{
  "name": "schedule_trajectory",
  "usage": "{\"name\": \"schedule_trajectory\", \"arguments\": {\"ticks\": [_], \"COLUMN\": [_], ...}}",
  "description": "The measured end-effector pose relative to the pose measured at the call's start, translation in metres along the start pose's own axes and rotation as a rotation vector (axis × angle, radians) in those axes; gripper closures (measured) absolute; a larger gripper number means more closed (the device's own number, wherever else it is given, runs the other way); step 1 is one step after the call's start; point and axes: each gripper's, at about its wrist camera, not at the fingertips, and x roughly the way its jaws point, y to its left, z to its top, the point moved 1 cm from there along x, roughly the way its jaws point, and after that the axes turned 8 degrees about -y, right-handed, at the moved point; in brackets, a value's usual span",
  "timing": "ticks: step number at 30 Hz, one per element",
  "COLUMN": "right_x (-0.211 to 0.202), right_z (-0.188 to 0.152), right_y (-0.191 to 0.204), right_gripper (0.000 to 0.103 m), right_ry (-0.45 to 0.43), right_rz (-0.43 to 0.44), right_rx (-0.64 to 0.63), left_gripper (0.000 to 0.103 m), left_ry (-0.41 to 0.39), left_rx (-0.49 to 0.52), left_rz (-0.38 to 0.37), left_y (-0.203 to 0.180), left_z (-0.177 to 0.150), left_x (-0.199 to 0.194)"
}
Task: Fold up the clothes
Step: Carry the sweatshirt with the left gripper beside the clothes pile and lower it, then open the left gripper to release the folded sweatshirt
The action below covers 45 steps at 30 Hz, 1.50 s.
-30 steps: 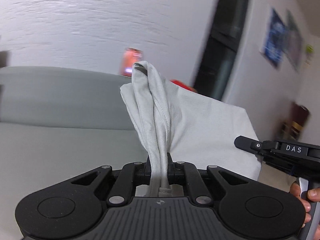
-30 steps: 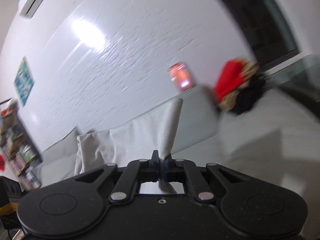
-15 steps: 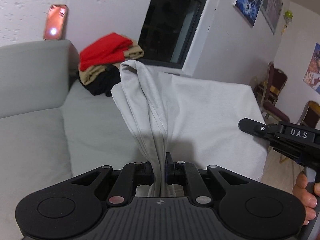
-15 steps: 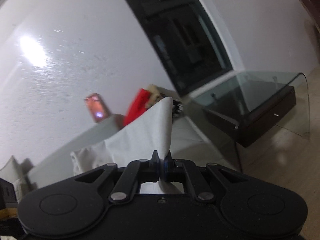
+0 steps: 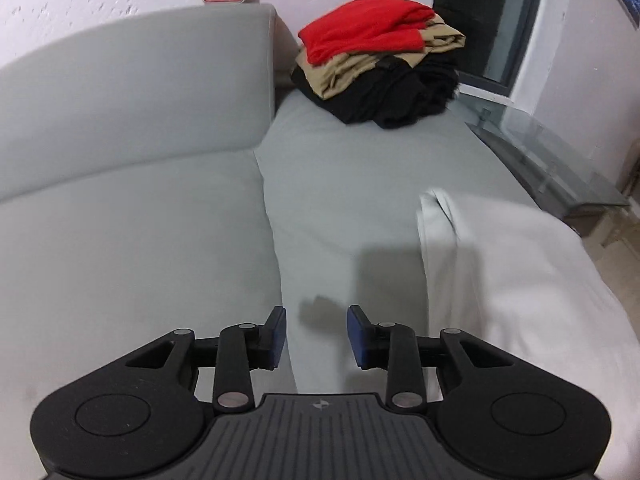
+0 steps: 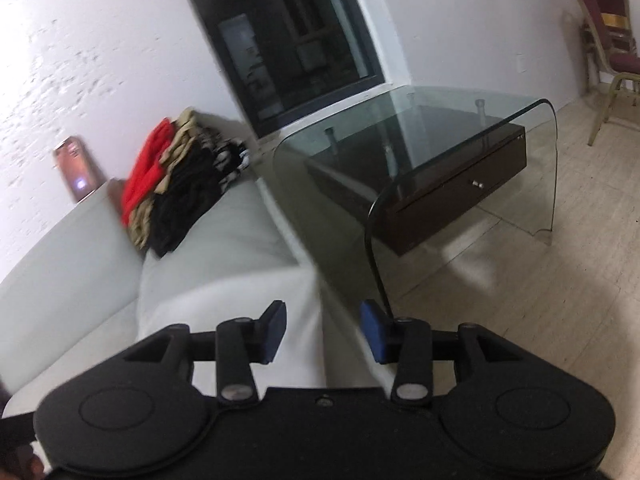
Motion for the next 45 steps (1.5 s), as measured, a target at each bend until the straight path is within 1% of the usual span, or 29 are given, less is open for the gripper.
{"name": "schedule_trajectory", "arguments": {"ticks": [2,3,5,6,7,8,9,10,11,12,13,14,15,16,17,18,19,21,22,23,25,27,30,31,33,35,38,40,45], "right_x": [-0.014,-0.017,-0.024,-0.021,-0.018,-0.015,-0.017,-0.025,-0.034,-0.042,-0.050,-0.057,-0.064,-0.071,-0.077,-0.084,-0.090,-0.110,-0.116,-0.121,-0.134,-0.145,-0.162,-0.171,-0.189,-0.208,-0.231,-0.239,-0.244], "right_z": [-0.009,-0.014,-0.025,-0.032,-0.039,-0.048,-0.055,-0.062,-0.067,-0.073,-0.075,-0.076,-0.078,-0.076,-0.074,-0.070,-0.065,-0.061,-0.055,-0.048,-0.039,-0.032,-0.022,-0.017,-0.007,0.001,0.012,0.016,0.020], "right_y": [0.012,0.019,0.031,0.033,0.035,0.032,0.030,0.030,0.032,0.034,0.036,0.037,0.039,0.041,0.042,0.044,0.046,0.056,0.061,0.067,0.074,0.080,0.085,0.090,0.099,0.108,0.116,0.119,0.118], "right_gripper": [0.062,0.062,0.062,0.062,0.062,0.065,0.066,0.066,0.066,0.065,0.064,0.060,0.056,0.048,0.046,0.044,0.040,0.034,0.030,0.027,0.026,0.025,0.024,0.024,0.023,0.018,0.018,0.017,0.017], "right_ry": [0.002,0.010,0.028,0.075,0.127,0.188,0.206,0.204,0.221,0.247,0.267,0.287,0.306,0.316,0.325,0.322,0.316,0.289,0.282,0.276,0.269,0.271,0.310,0.310,0.305,0.272,0.238,0.232,0.217], "right_rz": [0.066,0.074,0.083,0.062,0.037,0.000,-0.020,-0.023,-0.029,-0.042,-0.043,-0.042,-0.041,-0.033,-0.024,-0.016,-0.013,-0.015,-0.015,-0.016,-0.023,-0.028,-0.016,-0.012,-0.006,-0.014,-0.008,-0.007,-0.022], "right_rx": [-0.041,-0.057,-0.085,-0.081,-0.074,-0.048,-0.028,-0.036,-0.061,-0.083,-0.087,-0.088,-0.090,-0.073,-0.054,-0.036,-0.026,-0.039,-0.052,-0.066,-0.090,-0.103,-0.106,-0.119,-0.150,-0.188,-0.217,-0.227,-0.225], "left_gripper": [0.071,0.068,0.058,0.056,0.056,0.055,0.055,0.055,0.054,0.054,0.054,0.054,0.052,0.048,0.046,0.042,0.039,0.035,0.031,0.029,0.024,0.023,0.021,0.020,0.018,0.014,0.010,0.008,0.008], "left_ry": [-0.002,-0.003,0.005,0.024,0.062,0.104,0.133,0.146,0.162,0.191,0.222,0.253,0.266,0.266,0.264,0.256,0.246,0.224,0.213,0.203,0.190,0.190,0.195,0.191,0.167,0.142,0.118,0.112,0.136], "left_rx": [0.023,0.055,0.135,0.176,0.210,0.238,0.269,0.300,0.331,0.338,0.339,0.340,0.325,0.305,0.284,0.267,0.252,0.224,0.219,0.215,0.202,0.179,0.142,0.132,0.125,0.125,0.124,0.130,0.144], "left_rz": [-0.068,-0.100,-0.141,-0.152,-0.151,-0.132,-0.098,-0.069,-0.047,-0.024,0.000,0.024,0.033,0.031,0.027,0.018,0.006,-0.020,-0.026,-0.030,-0.041,-0.054,-0.086,-0.097,-0.114,-0.130,-0.167,-0.176,-0.147], "left_y": [-0.020,-0.035,-0.067,-0.081,-0.093,-0.101,-0.106,-0.109,-0.111,-0.109,-0.107,-0.104,-0.101,-0.099,-0.096,-0.094,-0.094,-0.094,-0.095,-0.096,-0.097,-0.096,-0.093,-0.092,-0.092,-0.094,-0.097,-0.100,-0.105], "left_z": [-0.007,-0.010,-0.021,-0.028,-0.035,-0.043,-0.052,-0.057,-0.060,-0.062,-0.064,-0.065,-0.065,-0.064,-0.062,-0.061,-0.060,-0.058,-0.056,-0.054,-0.051,-0.049,-0.047,-0.045,-0.042,-0.038,-0.033,-0.032,-0.037], "left_x": [-0.011,-0.012,-0.017,-0.014,-0.004,0.001,0.001,-0.004,-0.010,-0.017,-0.024,-0.031,-0.040,-0.051,-0.061,-0.073,-0.082,-0.101,-0.110,-0.118,-0.133,-0.147,-0.170,-0.176,-0.191,-0.204,-0.222,-0.227,-0.220]}}
